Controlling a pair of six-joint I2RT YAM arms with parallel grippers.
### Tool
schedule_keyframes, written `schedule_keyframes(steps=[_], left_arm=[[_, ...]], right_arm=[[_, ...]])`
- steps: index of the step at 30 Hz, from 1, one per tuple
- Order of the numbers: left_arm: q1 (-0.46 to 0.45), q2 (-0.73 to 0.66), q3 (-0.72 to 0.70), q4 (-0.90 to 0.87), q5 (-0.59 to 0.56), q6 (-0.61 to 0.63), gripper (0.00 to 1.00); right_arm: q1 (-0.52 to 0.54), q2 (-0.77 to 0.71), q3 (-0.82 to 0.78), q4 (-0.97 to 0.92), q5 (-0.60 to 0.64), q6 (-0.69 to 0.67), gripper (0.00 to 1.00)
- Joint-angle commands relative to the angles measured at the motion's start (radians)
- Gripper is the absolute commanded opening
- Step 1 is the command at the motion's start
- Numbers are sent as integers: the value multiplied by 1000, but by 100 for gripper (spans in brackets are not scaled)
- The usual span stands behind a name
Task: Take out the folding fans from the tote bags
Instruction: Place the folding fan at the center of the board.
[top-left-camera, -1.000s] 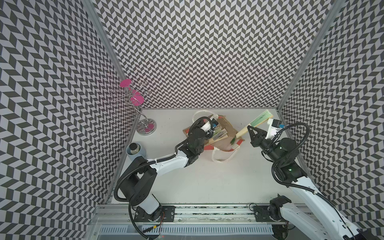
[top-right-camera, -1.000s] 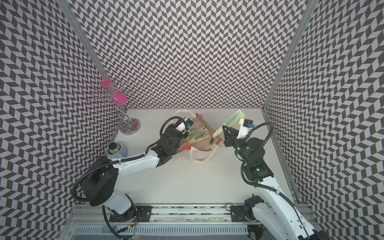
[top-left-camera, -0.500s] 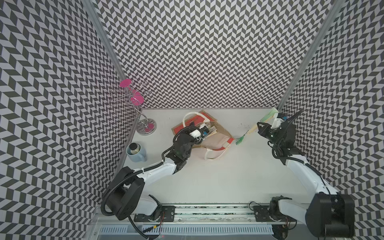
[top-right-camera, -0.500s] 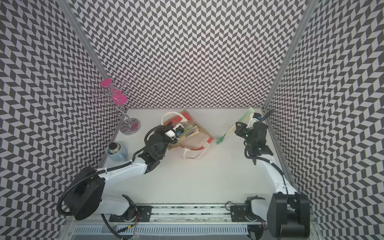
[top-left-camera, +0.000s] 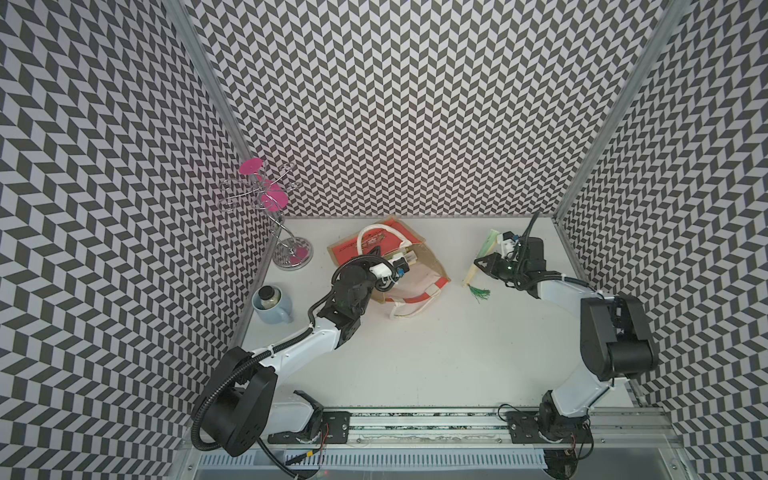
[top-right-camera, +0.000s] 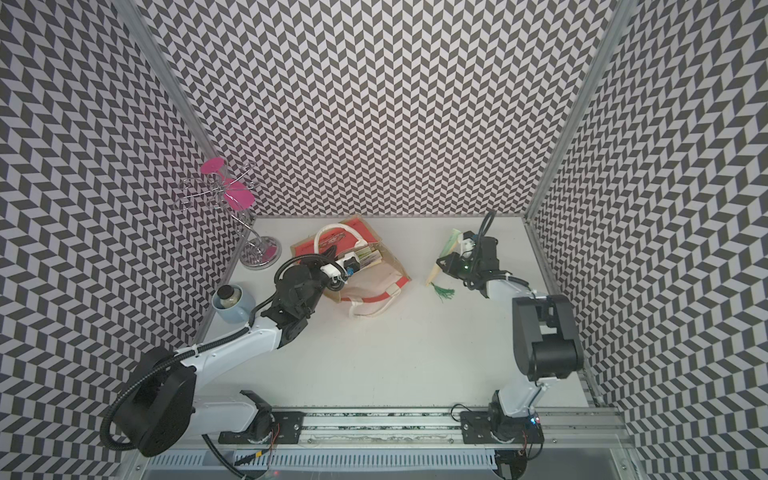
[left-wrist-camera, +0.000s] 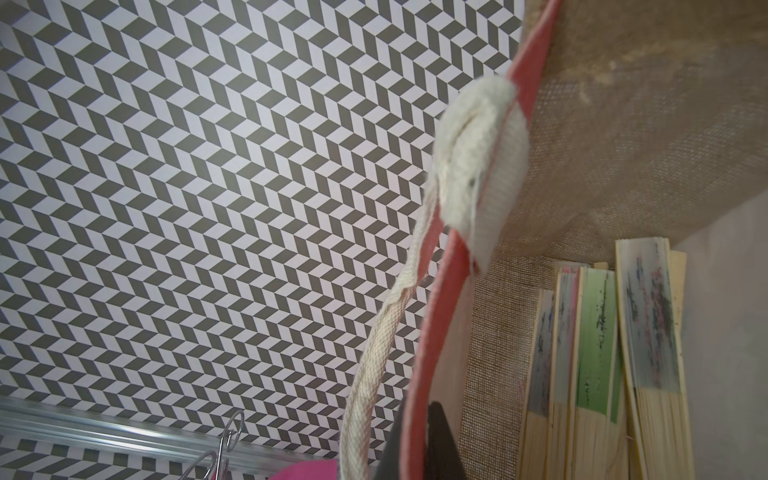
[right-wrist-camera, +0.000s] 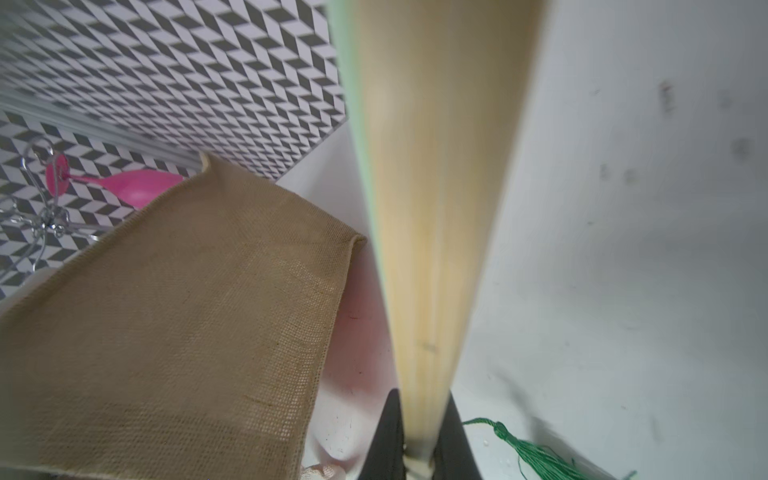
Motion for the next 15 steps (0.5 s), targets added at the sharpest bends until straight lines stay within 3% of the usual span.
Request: schedule_keyframes(steps=[1, 11, 12, 15], left_arm=[[-13, -32, -56, 53, 37, -8, 0], [-14, -131, -130, 74, 72, -57, 0], [-15, -133, -131, 64, 76, -61, 0], [-37, -122, -126, 44, 66, -51, 0]], right_arm=[[53, 87, 106, -23, -41, -79, 0], [69, 377, 411, -251, 6, -207, 0], [69, 394, 430, -261, 18, -208, 2], [67, 425, 456, -282, 76, -202, 18]])
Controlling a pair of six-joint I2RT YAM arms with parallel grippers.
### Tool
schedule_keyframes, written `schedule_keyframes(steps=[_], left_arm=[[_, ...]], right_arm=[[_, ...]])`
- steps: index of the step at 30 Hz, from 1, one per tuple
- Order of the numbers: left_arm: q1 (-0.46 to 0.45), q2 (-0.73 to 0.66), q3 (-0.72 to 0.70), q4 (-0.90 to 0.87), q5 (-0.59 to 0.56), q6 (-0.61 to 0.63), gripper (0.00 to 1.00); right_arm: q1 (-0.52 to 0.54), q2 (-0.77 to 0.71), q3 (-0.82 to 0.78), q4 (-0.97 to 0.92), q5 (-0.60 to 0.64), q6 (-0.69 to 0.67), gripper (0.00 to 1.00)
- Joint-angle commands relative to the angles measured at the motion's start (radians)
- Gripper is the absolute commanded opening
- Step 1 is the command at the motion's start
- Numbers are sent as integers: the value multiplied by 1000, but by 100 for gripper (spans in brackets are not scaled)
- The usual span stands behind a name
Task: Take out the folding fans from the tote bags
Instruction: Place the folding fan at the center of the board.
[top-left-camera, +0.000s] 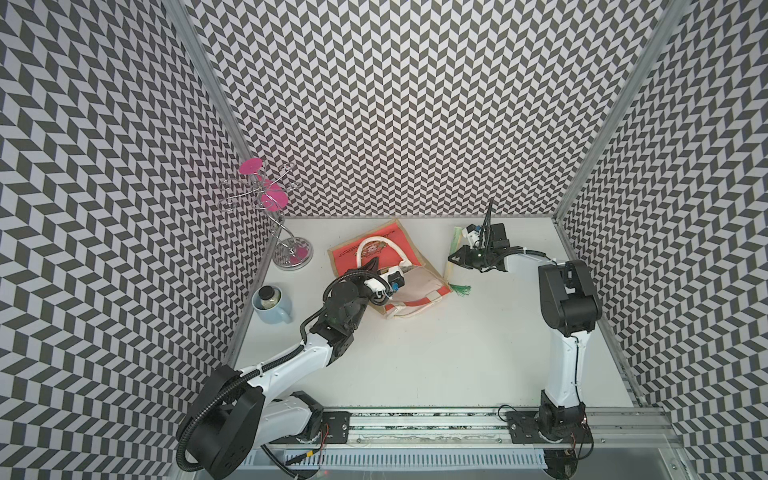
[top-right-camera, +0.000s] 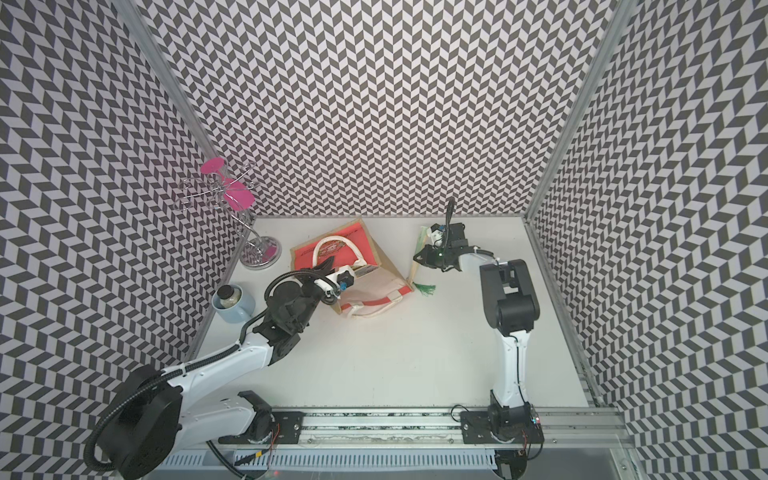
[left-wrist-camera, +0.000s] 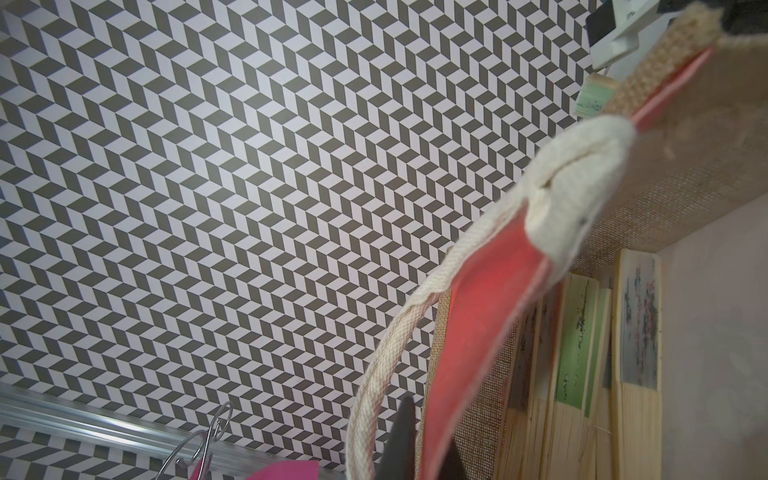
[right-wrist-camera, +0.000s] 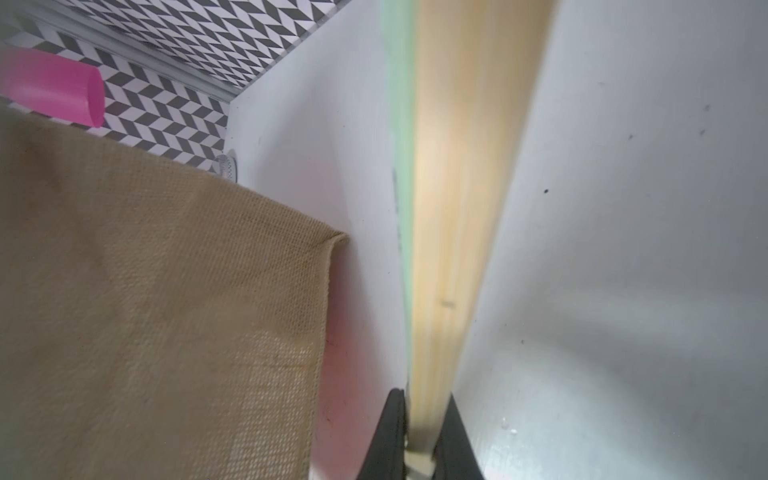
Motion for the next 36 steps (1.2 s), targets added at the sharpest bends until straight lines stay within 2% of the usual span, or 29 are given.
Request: schedule_keyframes(steps=[1, 4, 7, 11, 14, 16, 19, 21, 26, 30, 36], left_arm=[[-33, 3, 3, -22, 11, 6, 0], [-58, 16, 20, -57, 2, 20, 0], [-64, 9, 26, -79, 17, 15, 0], [-64, -3, 35, -114, 42, 0, 0], [-66, 9, 38, -127, 31, -15, 0], [-66, 20, 40, -126, 22, -22, 0], [-67, 27, 56, -142, 17, -36, 0], [-67, 25, 64, -134, 14, -48, 0], [-67, 26, 92, -136, 31, -84, 0], [-67, 42, 116, -140, 29, -110, 0], [-64, 64, 136, -128, 29, -140, 0]], right_arm=[[-5, 38, 25, -62, 115, -48, 27], [-14, 33, 25, -83, 195, -39, 44], [-26, 7, 3, -92, 237, -22, 49], [-17, -118, -101, -51, 286, 6, 49], [16, -312, -267, 69, 300, 36, 45], [63, -483, -410, 176, 322, 60, 42], [186, -710, -585, 284, 421, 80, 43], [281, -828, -671, 329, 493, 92, 43], [471, -1025, -876, 508, 577, 144, 42], [591, -1022, -942, 606, 639, 153, 42], [632, -785, -853, 643, 568, 201, 37]])
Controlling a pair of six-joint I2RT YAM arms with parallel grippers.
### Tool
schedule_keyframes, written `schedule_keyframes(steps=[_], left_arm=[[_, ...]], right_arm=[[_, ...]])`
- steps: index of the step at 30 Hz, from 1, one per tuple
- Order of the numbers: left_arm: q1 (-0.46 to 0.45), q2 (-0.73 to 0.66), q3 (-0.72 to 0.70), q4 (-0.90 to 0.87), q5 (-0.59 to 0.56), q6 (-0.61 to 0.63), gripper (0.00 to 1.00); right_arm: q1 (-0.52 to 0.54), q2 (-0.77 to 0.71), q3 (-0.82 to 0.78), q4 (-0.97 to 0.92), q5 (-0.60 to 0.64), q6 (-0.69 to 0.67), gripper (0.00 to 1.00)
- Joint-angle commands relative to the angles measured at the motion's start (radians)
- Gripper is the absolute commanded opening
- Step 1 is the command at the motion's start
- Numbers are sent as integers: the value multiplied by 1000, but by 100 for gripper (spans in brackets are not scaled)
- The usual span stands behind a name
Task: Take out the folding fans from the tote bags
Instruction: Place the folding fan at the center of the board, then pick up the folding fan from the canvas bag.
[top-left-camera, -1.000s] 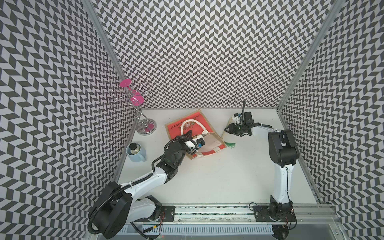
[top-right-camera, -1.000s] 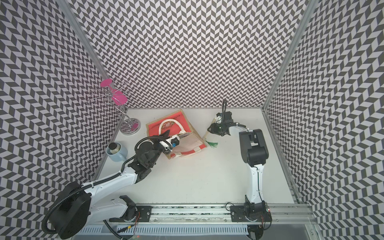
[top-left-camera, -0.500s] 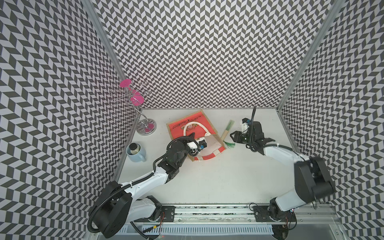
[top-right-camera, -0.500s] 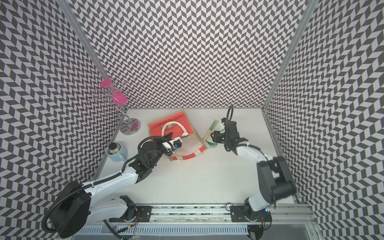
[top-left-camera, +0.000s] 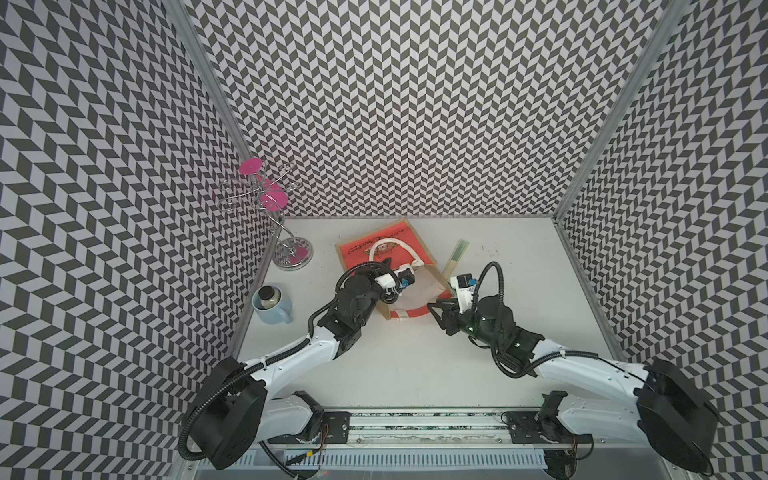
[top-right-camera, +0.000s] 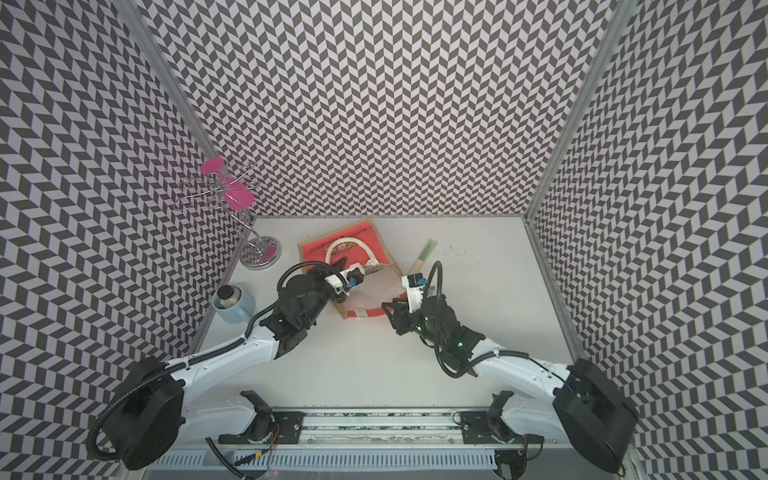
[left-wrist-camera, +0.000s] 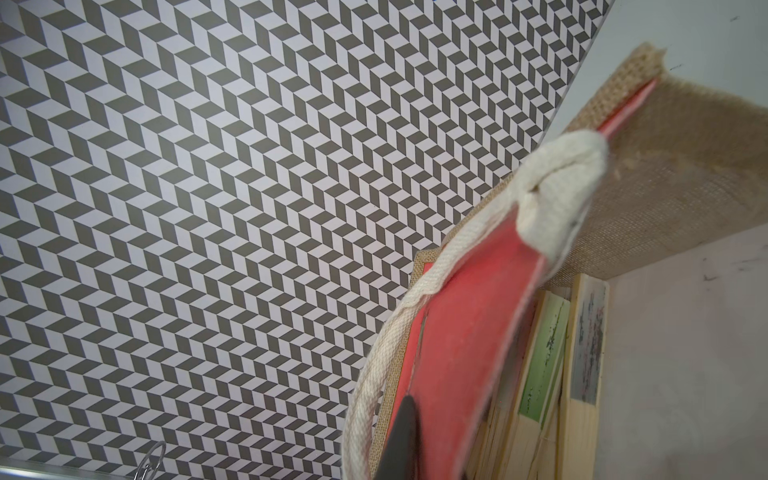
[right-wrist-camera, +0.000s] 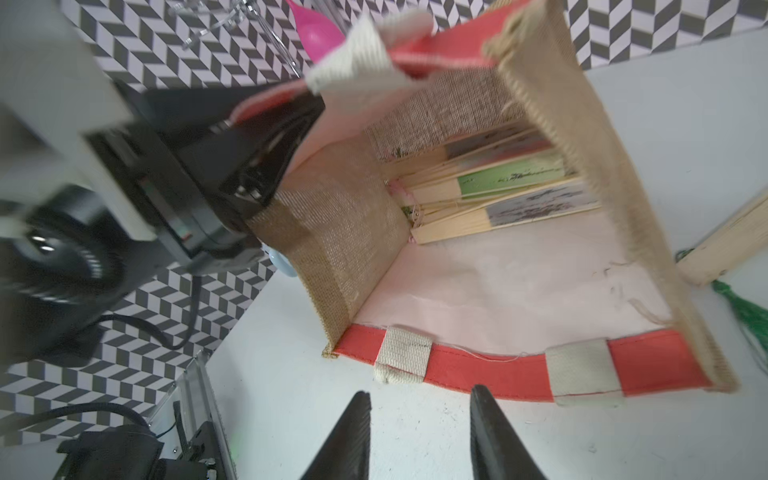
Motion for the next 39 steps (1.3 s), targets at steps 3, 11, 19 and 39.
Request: schedule_keyframes(steps=[3, 11, 19, 39], left_arm=[[-3, 14, 37, 10, 12, -51, 0], [-2, 23, 58, 10, 20, -98, 0], [-2, 72, 109, -9, 6, -144, 0], [3, 23, 16, 99, 87, -137, 0]], right_arm=[[10, 244, 126, 120, -45, 88, 32], [17, 509, 308, 136, -10, 199, 31], [27, 655, 392, 191, 17, 270, 31], [-27, 850, 601, 183, -64, 456, 56]])
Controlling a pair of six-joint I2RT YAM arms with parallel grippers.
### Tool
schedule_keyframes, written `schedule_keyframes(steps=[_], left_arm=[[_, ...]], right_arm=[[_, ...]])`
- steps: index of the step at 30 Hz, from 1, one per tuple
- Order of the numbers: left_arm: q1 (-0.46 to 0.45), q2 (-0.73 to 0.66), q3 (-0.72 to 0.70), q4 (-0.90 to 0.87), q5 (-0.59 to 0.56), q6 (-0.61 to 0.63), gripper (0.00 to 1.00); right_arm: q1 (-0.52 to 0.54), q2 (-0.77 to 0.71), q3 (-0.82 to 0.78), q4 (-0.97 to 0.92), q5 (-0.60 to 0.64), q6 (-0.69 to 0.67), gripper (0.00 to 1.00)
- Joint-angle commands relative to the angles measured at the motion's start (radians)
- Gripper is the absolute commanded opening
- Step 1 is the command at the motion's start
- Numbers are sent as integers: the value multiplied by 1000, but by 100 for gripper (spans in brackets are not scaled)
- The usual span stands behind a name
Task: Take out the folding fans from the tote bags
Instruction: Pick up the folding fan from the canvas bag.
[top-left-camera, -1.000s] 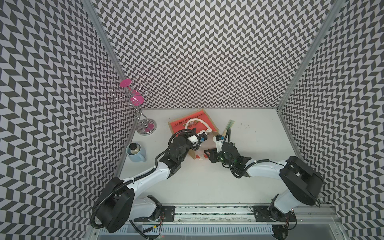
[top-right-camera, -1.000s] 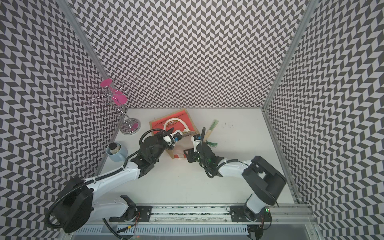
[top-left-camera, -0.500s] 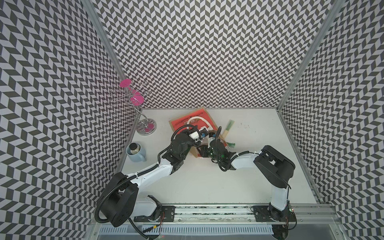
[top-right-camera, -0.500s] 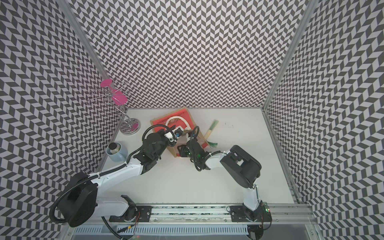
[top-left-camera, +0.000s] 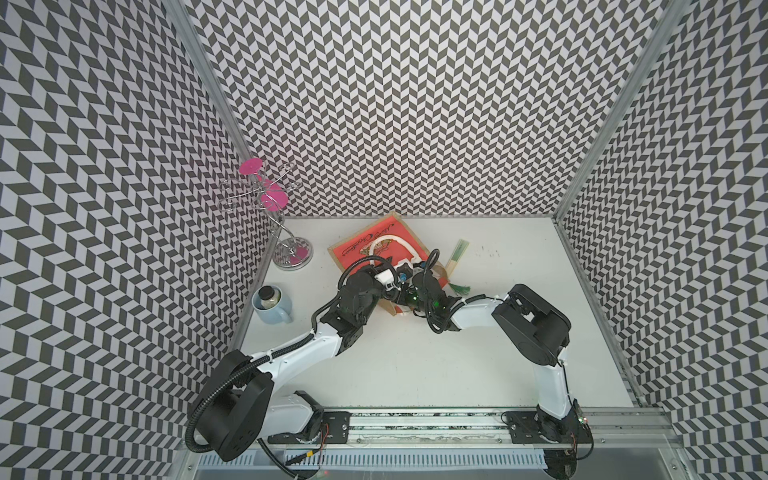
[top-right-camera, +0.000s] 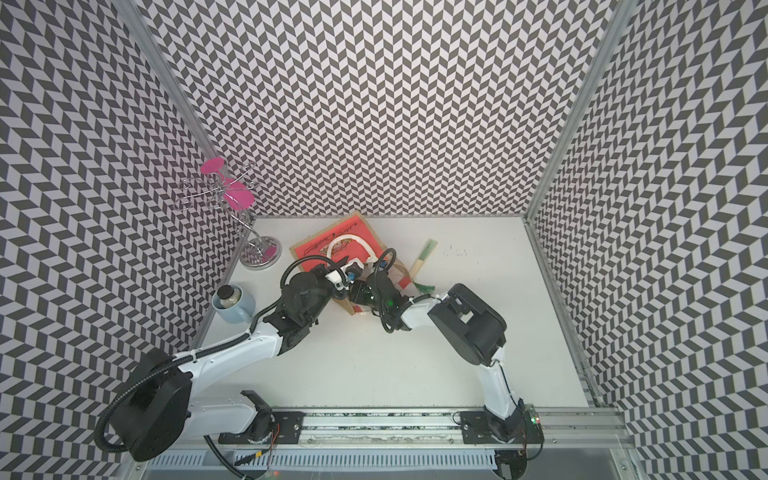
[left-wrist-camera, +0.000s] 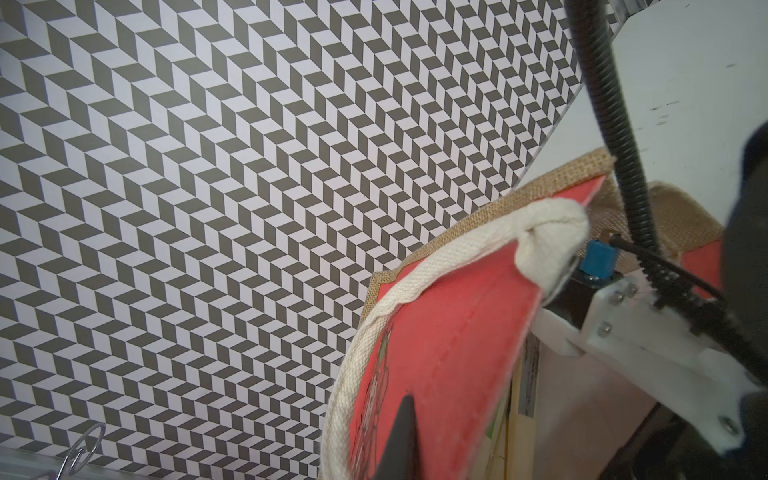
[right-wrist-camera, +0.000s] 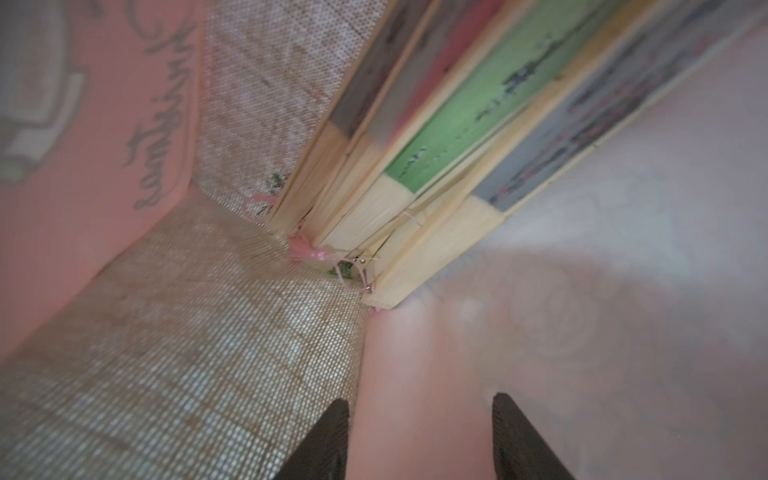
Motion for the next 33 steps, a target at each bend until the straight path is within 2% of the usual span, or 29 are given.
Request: schedule_keyframes(steps=[1, 7, 12, 16, 23, 33], left_arm=[[-8, -10, 11, 86, 67, -16, 0], [-8, 28, 68, 93, 54, -113, 0], [-15, 101, 198, 18, -69, -206, 0], [-17, 142, 239, 4, -118, -217, 0], [-23, 114, 193, 41, -47, -215, 0], [-16, 11, 68, 134, 122, -225, 0]], right_arm=[[-12, 50, 47, 38, -37, 62, 56], [-12, 87, 53, 93, -53, 79, 56], [-2, 34, -34, 159, -29, 56, 55], [17, -19, -88, 166, 22, -6, 56], [16, 30, -26, 169, -53, -30, 56], [-60, 124, 60, 176, -90, 126, 58]])
